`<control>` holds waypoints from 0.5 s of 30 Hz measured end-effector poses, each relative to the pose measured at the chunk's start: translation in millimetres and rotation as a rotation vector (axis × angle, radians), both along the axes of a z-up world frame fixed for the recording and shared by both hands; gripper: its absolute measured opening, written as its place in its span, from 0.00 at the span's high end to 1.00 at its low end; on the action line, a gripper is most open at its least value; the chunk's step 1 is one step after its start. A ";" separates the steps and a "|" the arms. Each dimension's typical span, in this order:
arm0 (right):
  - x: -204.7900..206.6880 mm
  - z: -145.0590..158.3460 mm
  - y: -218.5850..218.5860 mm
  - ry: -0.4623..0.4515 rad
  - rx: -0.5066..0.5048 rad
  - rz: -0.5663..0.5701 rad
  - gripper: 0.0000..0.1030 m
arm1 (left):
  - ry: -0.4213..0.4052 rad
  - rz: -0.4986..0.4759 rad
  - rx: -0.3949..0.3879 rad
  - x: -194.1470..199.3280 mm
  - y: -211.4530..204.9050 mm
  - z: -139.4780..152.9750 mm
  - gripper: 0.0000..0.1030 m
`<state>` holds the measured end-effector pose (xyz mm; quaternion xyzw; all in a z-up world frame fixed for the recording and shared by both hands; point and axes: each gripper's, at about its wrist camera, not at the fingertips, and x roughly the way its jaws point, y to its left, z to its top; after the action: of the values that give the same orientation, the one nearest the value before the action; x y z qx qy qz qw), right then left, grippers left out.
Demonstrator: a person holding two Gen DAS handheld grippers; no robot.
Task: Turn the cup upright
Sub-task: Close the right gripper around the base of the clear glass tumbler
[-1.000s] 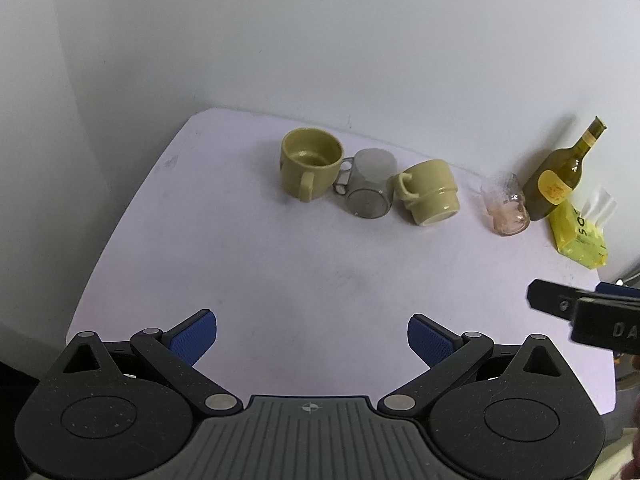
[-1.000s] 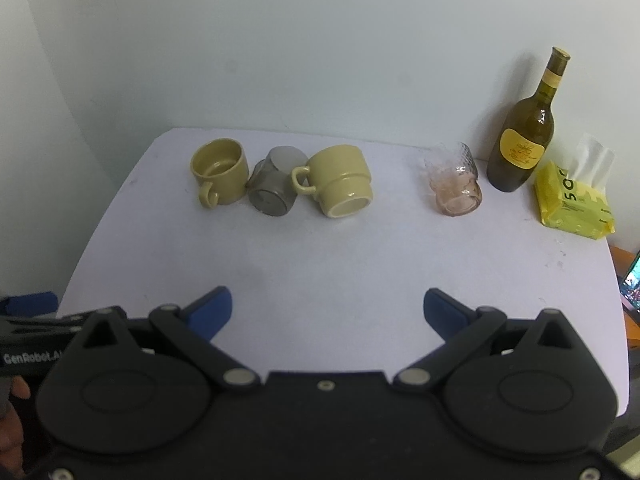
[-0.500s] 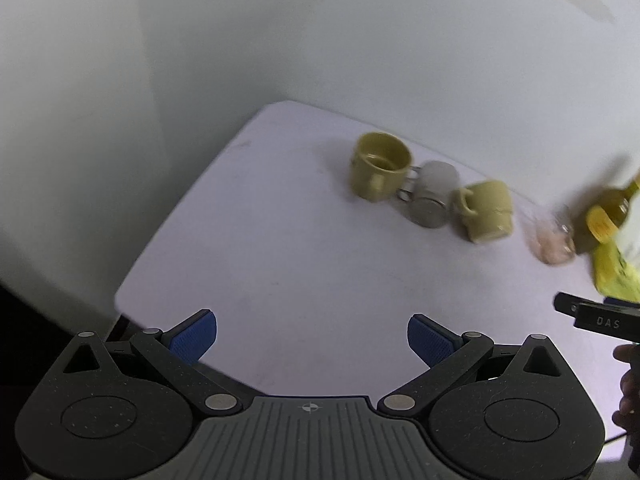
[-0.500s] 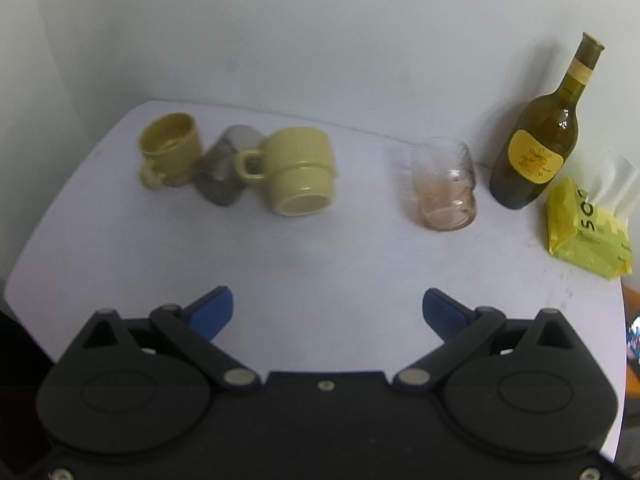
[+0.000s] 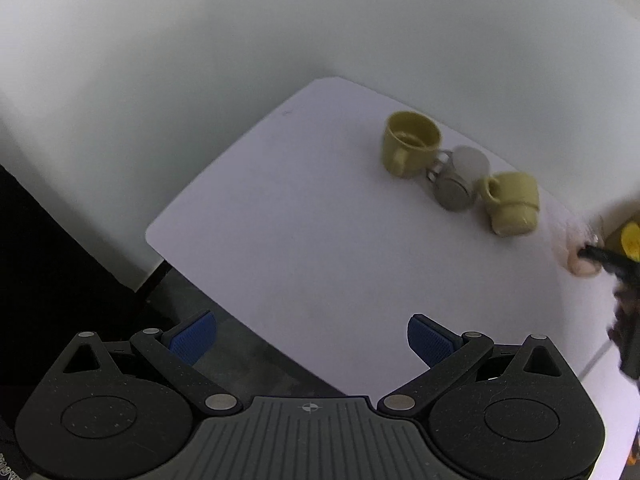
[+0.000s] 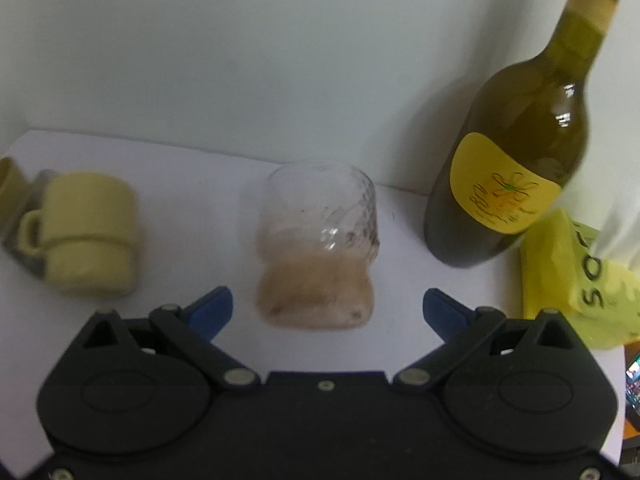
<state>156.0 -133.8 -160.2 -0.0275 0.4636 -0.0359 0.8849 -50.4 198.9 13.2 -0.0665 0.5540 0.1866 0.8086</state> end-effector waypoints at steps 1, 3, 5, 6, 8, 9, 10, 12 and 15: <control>4.6 -5.1 -1.8 0.003 -0.008 0.002 0.01 | 0.004 -0.002 0.005 -0.5 -3.3 0.5 0.00; 10.7 -10.7 -6.1 0.010 -0.010 0.005 0.01 | 0.010 0.005 0.010 0.7 -7.7 0.2 0.00; 15.3 -16.1 -8.7 0.019 0.006 0.010 0.01 | 0.009 0.015 0.016 2.6 -8.3 1.3 0.00; 15.6 -17.1 -9.1 0.020 0.007 0.011 0.01 | 0.009 0.016 0.017 3.2 -8.4 1.1 0.00; 20.5 -21.5 -9.8 0.031 0.006 0.013 0.03 | 0.014 0.031 0.011 6.4 -7.9 -0.5 0.00; 21.8 -22.3 -10.4 0.035 0.006 0.013 0.05 | 0.014 0.033 0.010 7.9 -8.6 -1.8 0.00; 24.0 -24.7 -10.8 0.044 0.016 0.013 0.10 | 0.015 0.032 0.012 8.8 -9.7 -2.0 0.00; 26.4 -22.0 -5.7 0.059 0.027 0.011 0.21 | 0.015 0.026 0.012 10.9 -10.5 -2.8 0.00; 27.4 -24.1 0.3 0.078 0.057 0.018 0.31 | 0.015 0.015 0.008 13.6 -9.7 -3.8 0.00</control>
<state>183.3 -133.5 -184.3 -0.0079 0.4982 -0.0136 0.8669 -36.8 189.2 9.4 -0.0659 0.5589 0.1956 0.8031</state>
